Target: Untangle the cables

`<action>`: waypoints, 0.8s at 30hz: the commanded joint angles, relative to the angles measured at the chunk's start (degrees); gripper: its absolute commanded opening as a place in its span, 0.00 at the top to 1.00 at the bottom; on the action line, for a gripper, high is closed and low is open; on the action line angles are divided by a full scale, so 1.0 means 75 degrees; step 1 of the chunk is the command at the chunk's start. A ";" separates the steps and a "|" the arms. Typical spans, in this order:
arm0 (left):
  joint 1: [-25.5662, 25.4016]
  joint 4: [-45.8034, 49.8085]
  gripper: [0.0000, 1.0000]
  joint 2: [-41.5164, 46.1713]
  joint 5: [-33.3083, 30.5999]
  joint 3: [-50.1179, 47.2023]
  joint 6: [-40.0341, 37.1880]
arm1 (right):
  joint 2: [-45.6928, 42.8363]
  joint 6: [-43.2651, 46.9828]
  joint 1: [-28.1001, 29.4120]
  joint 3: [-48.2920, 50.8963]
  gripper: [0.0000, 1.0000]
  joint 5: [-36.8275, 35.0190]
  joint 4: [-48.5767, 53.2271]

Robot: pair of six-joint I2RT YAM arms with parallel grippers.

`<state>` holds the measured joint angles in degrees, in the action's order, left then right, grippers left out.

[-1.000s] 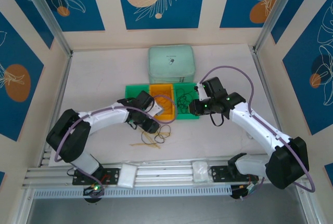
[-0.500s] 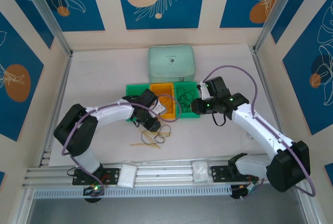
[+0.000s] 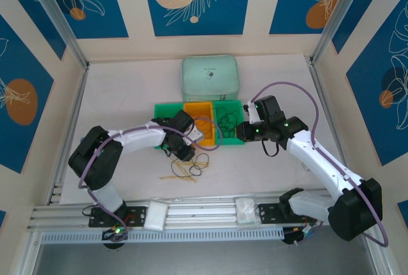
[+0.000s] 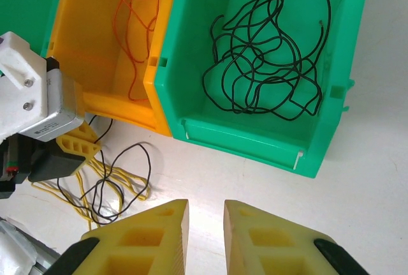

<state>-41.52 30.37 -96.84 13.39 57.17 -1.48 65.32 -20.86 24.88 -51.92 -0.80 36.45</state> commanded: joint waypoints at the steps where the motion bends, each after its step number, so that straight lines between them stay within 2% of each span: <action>1: -0.0083 0.0435 0.86 0.0659 0.0150 0.0371 0.0222 | -0.0178 0.0097 -0.0031 0.0100 0.78 0.0211 0.0013; 4: -0.0086 0.0570 0.82 0.1331 0.0527 0.0583 0.0528 | -0.0175 0.0014 -0.0020 0.0173 0.78 0.0335 -0.0095; 12: -0.0088 0.0787 0.81 0.2611 0.1196 0.1127 0.1245 | -0.0108 -0.0346 0.0214 0.0579 0.78 0.0656 -0.0569; 14: -0.0086 0.0936 0.80 0.2826 0.1178 0.1198 0.1258 | -0.0073 -0.0345 0.0299 0.0632 0.78 0.0731 -0.0638; 17: -0.0086 0.1352 0.74 0.3004 0.0507 0.1127 0.1144 | 0.0079 -0.0312 0.0563 0.0677 0.78 0.0979 -0.0765; 20: -0.0078 0.1531 0.73 0.3112 0.0066 0.0858 0.1347 | 0.0368 -0.0100 0.1196 0.0627 0.78 0.1054 -0.0782; 24: -0.0037 0.1224 0.70 0.3399 -0.0153 0.0339 0.2089 | 0.0945 0.0571 0.2524 0.0399 0.78 0.0457 -0.0520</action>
<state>-41.54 38.46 -73.49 15.00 62.11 9.98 70.17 -20.56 38.87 -47.77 3.81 30.85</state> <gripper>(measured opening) 0.294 0.223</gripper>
